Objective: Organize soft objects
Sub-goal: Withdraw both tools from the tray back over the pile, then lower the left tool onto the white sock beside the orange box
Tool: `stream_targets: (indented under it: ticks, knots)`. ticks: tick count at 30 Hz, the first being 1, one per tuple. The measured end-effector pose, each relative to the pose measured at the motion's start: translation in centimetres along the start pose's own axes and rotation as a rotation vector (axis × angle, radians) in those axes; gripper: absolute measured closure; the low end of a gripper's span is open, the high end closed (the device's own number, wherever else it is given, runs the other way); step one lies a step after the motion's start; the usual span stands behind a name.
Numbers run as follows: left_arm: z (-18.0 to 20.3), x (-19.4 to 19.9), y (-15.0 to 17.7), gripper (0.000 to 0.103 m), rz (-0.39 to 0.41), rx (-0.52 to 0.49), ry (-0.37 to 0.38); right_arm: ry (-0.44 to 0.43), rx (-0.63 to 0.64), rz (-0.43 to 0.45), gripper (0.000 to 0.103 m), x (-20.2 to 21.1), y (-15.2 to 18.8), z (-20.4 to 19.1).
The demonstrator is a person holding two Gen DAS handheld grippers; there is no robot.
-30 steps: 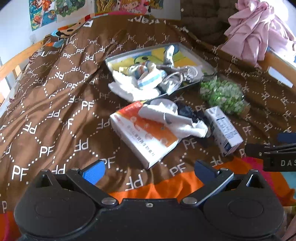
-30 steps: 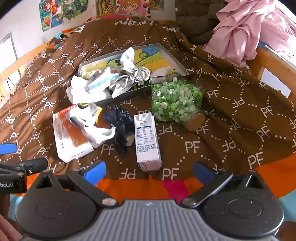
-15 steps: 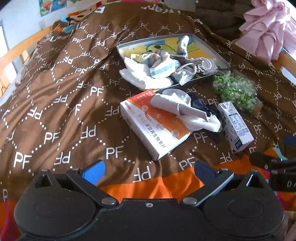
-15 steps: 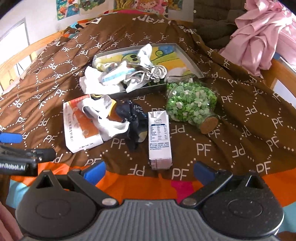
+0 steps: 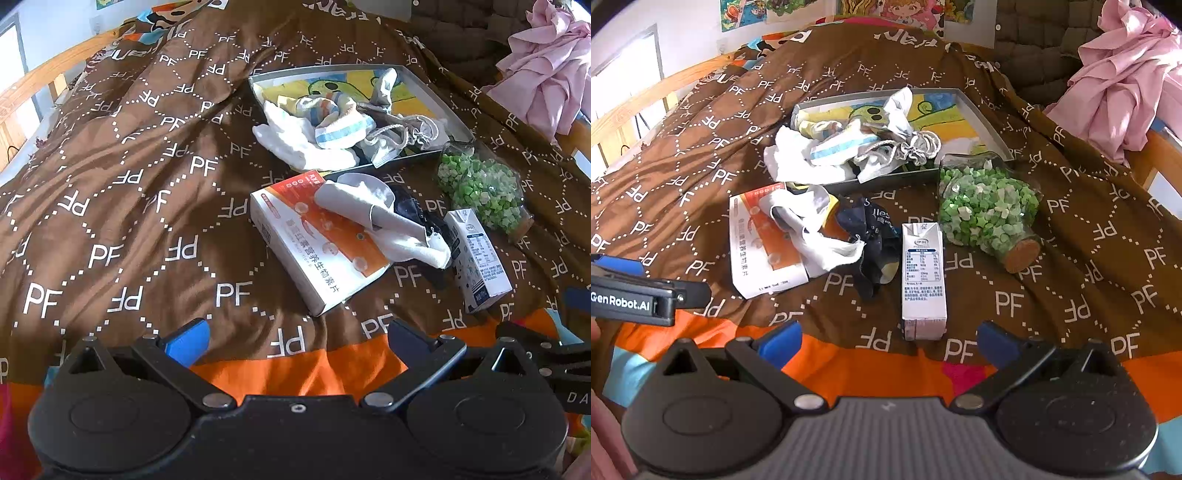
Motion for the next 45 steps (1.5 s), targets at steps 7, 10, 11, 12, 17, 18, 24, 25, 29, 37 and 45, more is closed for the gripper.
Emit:
stream_targets:
  ticks: [7,10,11,12,17,18,24,25,29,37,45]
  knots:
    - [-0.1,0.1,-0.3,0.001,0.015,0.001,-0.004,-0.011,0.013,0.012,0.000,0.0,-0.3,-0.1]
    - [-0.2,0.1,-0.6,0.001,0.020,0.008,-0.007,-0.021,0.021,0.013,0.000,0.0,-0.5,-0.2]
    - [-0.3,0.0,-0.7,0.001,0.021,0.011,-0.007,-0.024,0.029,0.013,0.000,-0.1,-0.6,-0.2]
    - [-0.4,0.0,-0.8,0.001,0.024,0.014,-0.005,-0.027,0.037,0.014,0.000,-0.1,-0.7,-0.3]
    - [-0.6,0.0,-1.3,0.001,0.061,0.013,-0.012,-0.037,0.132,0.032,0.000,-0.4,-1.3,-0.9]
    - [-0.6,0.0,-1.4,0.001,0.073,0.004,-0.012,-0.043,0.164,0.042,0.000,-0.3,-1.4,-1.0]
    - [1.2,0.6,-2.4,0.001,0.224,-0.151,-0.003,-0.050,0.317,0.096,0.000,-0.7,-2.7,-0.4]
    - [1.5,0.6,-2.6,0.001,0.242,-0.168,-0.001,-0.054,0.325,0.090,0.000,-1.0,-2.9,-0.1]
    - [1.7,0.0,-3.4,0.001,0.243,-0.161,0.046,-0.060,0.381,0.067,0.000,-2.3,-3.3,0.4]
    - [1.1,-2.8,-5.1,0.001,0.187,-0.087,0.103,-0.103,0.456,0.054,0.000,-4.4,-3.5,0.9]
    - [2.3,-4.5,-6.4,0.001,0.242,-0.127,0.109,-0.165,0.511,0.050,0.001,-6.6,-3.0,-1.1]
Point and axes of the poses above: each gripper's, at about its wrist camera, not at the fingertips, and x roughly against the way its jaws point, z to its right, y to its underside, the point moved 2 cm from there along -x, roughly the way its jaws point, and after that the axes turned 15 degrees about -y, right-handed, at the moved point
